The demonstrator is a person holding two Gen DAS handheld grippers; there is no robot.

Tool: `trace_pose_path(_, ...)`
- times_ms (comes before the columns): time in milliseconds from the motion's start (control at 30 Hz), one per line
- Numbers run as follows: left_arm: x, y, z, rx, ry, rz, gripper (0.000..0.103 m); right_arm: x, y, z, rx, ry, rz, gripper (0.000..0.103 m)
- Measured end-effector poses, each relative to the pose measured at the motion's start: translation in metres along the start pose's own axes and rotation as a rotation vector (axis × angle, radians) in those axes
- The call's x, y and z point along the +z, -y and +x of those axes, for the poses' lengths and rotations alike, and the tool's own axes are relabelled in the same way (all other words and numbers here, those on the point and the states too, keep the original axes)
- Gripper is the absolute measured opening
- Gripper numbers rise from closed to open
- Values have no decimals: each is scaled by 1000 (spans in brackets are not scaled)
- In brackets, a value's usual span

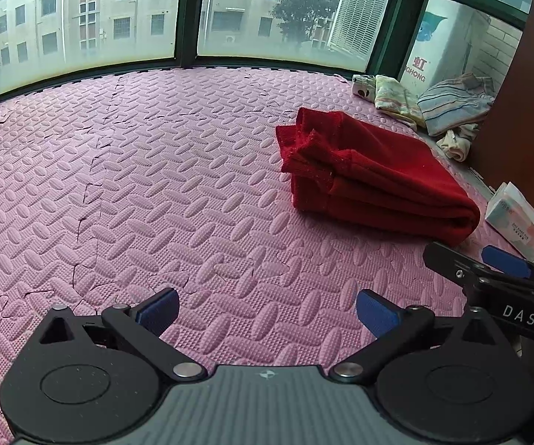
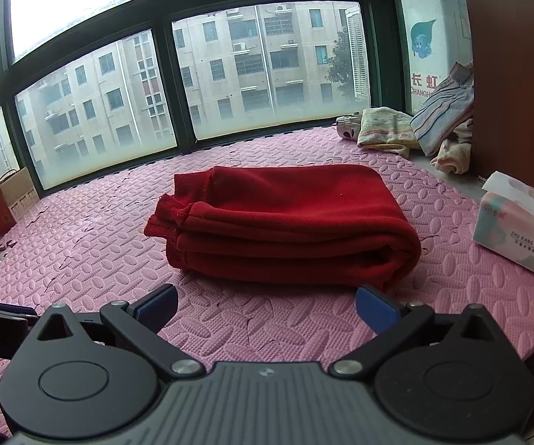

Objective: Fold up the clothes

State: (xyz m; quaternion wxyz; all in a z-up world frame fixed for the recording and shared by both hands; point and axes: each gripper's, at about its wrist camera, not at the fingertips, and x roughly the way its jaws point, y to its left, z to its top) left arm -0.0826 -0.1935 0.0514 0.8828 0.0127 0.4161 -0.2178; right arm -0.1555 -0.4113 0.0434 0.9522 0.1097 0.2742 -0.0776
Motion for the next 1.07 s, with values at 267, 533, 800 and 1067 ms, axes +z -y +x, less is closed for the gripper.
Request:
trace_pose_path(267,1,0,3,2,-10,3,103,0,1,2,1,-11,4,103)
trace_pose_path(533,4,0,9,5,-23,6,103,0,1,8,3,-26,6,103)
trace_pose_path(800,8,1,17,5,-38,11,103,0,2,17,1,-45,6,103)
trace_pose_path(1067,11,-1,26,3,-50,14,103,-1,4,26,-8,-63,15,103)
